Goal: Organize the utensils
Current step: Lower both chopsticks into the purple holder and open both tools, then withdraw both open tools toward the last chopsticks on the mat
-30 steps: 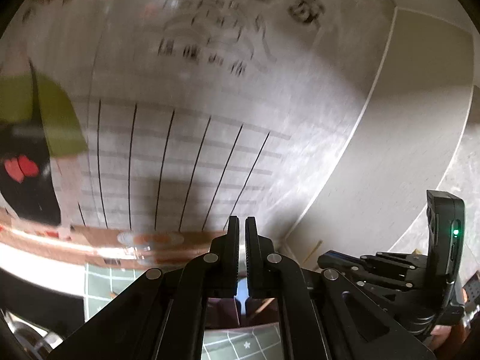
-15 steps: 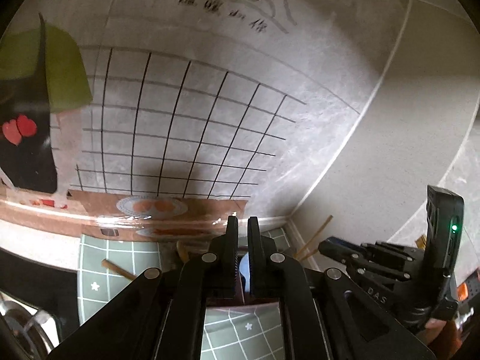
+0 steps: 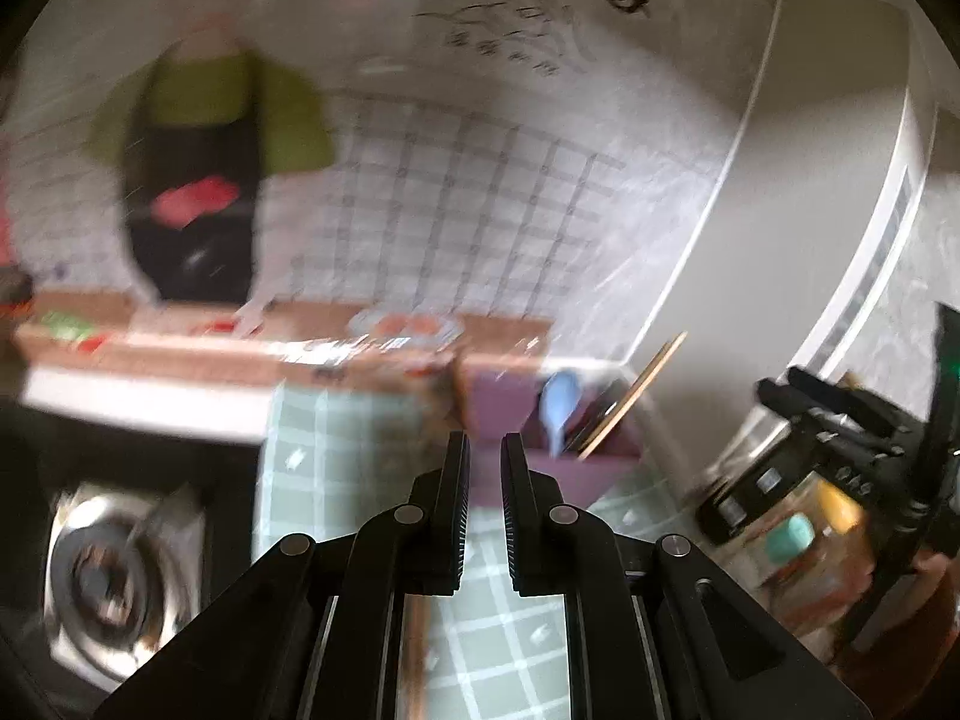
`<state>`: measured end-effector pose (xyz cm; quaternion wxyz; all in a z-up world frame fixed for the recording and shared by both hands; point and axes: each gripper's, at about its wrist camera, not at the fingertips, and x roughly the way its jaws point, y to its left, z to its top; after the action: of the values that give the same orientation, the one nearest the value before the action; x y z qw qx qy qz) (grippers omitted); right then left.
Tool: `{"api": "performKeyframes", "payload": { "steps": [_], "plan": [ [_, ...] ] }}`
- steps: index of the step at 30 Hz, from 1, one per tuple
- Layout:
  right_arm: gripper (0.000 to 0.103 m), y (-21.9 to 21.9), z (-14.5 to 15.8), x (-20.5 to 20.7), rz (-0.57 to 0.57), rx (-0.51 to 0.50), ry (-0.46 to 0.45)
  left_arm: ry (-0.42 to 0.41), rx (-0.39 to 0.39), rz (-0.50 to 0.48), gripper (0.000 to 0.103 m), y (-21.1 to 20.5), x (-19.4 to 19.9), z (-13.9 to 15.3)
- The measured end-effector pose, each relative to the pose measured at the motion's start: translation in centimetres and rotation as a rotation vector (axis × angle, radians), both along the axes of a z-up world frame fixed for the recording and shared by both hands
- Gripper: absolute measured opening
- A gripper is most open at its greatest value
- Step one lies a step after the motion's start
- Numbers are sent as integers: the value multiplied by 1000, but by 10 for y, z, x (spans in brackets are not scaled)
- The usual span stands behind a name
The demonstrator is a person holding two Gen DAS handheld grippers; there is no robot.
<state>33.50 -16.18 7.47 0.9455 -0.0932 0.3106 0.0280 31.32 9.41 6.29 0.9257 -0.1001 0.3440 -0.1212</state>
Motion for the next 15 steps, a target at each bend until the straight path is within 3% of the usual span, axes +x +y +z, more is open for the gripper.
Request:
{"api": "performKeyframes", "payload": {
  "steps": [4, 12, 15],
  "plan": [
    [45, 7, -22, -34, 9, 6, 22, 57, -20, 85, 12, 23, -41, -29],
    [45, 49, -101, -78, 59, 55, 202, 111, 93, 227, 12, 57, -114, -79],
    [45, 72, -125, -90, 92, 87, 265, 130, 81, 243, 12, 72, -132, -91]
  ]
}}
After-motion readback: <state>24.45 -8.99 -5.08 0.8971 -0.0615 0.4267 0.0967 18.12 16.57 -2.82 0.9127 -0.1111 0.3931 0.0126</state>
